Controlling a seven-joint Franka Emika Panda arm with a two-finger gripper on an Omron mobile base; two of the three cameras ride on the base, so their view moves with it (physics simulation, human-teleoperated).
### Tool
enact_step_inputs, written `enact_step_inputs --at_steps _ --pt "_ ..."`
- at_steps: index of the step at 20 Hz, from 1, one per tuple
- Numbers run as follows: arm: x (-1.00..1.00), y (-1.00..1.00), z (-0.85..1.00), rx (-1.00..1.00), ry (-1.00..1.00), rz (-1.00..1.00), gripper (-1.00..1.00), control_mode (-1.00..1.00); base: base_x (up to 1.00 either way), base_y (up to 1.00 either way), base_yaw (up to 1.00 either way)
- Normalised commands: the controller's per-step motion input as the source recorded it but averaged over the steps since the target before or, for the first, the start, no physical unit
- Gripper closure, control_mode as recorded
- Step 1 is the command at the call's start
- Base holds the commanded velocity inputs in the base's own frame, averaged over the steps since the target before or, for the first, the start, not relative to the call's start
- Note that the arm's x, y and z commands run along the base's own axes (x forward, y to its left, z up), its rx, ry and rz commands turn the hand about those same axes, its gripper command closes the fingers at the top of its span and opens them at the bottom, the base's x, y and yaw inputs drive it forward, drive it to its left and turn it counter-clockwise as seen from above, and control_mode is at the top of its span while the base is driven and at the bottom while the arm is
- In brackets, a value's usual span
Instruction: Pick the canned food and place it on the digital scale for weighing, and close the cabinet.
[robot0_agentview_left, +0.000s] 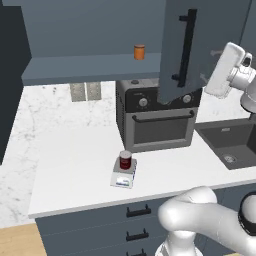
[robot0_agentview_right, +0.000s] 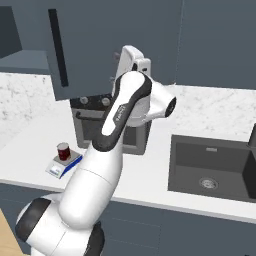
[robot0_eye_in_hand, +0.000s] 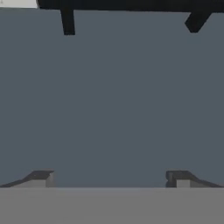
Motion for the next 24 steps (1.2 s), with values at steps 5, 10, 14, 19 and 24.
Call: enact_step_inputs --at_steps 5,10,14,19,24 --pt "1.00 0.95 0.00 -0.15 0.01 -0.13 -1.00 -1.00 0.00 0.00 0.00" --pt "0.85 0.70 0.00 -0.12 0.00 -0.12 -1.00 -1.00 0.00 0.00 0.00" --pt "0.94 0.52 -0.08 -0.11 -0.05 -0.17 -1.00 -1.00 0.00 0.00 0.00" --pt "0.76 0.37 -0.15 -0.09 -0.11 -0.20 -1.00 -1.00 0.00 0.00 0.00" --pt "-0.45 0.07 -0.08 0.01 -0.13 -0.14 -1.00 -1.00 0.00 0.00 0.00"
